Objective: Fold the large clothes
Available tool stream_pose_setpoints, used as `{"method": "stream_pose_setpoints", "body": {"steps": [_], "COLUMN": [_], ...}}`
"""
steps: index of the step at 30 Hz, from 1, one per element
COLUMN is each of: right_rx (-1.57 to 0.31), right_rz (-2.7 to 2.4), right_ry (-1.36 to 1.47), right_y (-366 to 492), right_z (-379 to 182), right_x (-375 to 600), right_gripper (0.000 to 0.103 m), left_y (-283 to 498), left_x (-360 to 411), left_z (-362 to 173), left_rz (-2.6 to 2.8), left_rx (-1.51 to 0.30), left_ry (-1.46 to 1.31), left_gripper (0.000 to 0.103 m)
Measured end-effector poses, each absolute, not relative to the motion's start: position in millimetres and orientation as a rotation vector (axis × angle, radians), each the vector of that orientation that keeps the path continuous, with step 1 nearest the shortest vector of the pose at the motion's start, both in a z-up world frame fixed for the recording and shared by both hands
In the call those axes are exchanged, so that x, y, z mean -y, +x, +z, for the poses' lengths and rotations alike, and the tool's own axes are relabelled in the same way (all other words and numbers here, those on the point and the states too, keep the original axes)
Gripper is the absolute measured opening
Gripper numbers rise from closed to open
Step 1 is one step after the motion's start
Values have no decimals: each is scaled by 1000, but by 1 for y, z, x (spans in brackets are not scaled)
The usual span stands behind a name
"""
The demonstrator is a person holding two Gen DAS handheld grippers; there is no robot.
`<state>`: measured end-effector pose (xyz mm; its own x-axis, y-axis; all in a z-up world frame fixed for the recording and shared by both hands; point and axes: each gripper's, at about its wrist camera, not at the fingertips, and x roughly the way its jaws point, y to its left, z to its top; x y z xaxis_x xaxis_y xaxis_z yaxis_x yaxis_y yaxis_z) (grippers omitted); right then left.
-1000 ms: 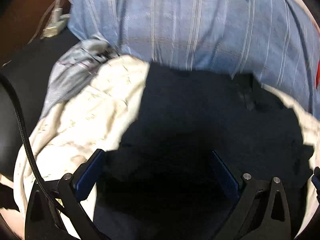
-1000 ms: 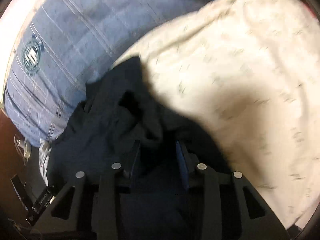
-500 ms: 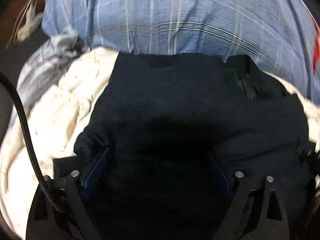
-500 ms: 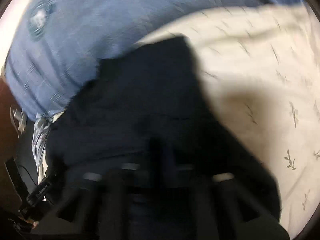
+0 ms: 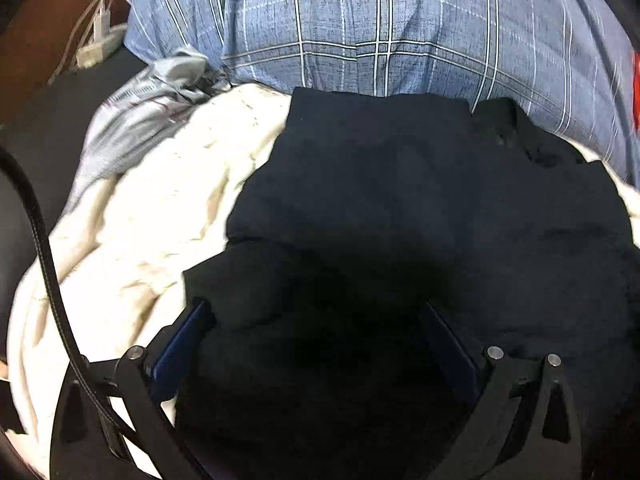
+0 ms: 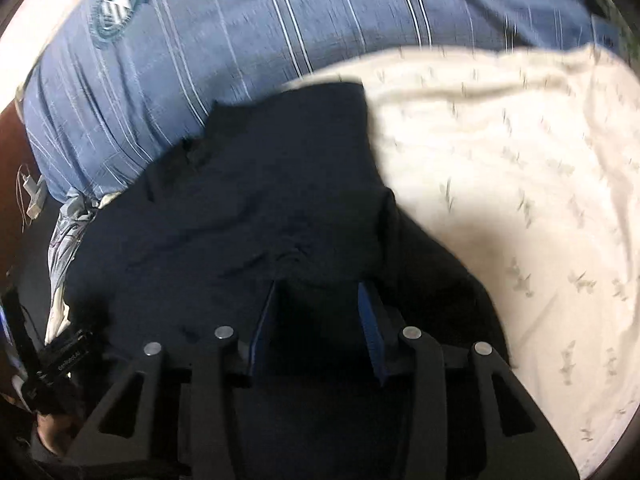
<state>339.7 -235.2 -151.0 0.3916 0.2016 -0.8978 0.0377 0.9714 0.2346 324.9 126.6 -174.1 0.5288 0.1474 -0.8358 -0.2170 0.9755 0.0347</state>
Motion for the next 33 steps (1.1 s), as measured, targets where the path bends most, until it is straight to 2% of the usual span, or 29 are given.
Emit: {"method": "stream_pose_setpoints", "body": {"steps": [8,12,14,16,17,23,26,32,33], "right_rx": [-1101,-1074,-1050,-1035,-1027,-1065,-1143,-1189,-1193], "right_rz": [102,72,60,45,29,60,13,-30,-45], "right_ry": [170,77,34,-9,-35,-112,-155,-123,-91], "right_y": [295,263,245,232,225,209,212,209,209], "right_z": [-109,-97,-91,-89,-90,-119,-145,-157,-153], "right_x": [224,215,211,206,203,189,190,224,233], "right_gripper": [46,64,67,80,81,81,81,83,83], "left_y": [278,266,251,240,233,214,214,213,213], "left_x": [-126,-114,-110,-108,-107,-93,-95,-100,-103], "left_z": [-143,-137,-133,-132,-134,-165,-179,-177,-171], "left_rz": [239,221,203,193,190,157,172,167,194], "left_rx": [-963,-963,-963,-963,-966,-1035,-1050,-1051,-1048], "left_ry": [-75,-74,-82,-96,-109,-140,-127,-139,-141], "left_gripper": [102,102,102,102,102,102,103,103,100]}}
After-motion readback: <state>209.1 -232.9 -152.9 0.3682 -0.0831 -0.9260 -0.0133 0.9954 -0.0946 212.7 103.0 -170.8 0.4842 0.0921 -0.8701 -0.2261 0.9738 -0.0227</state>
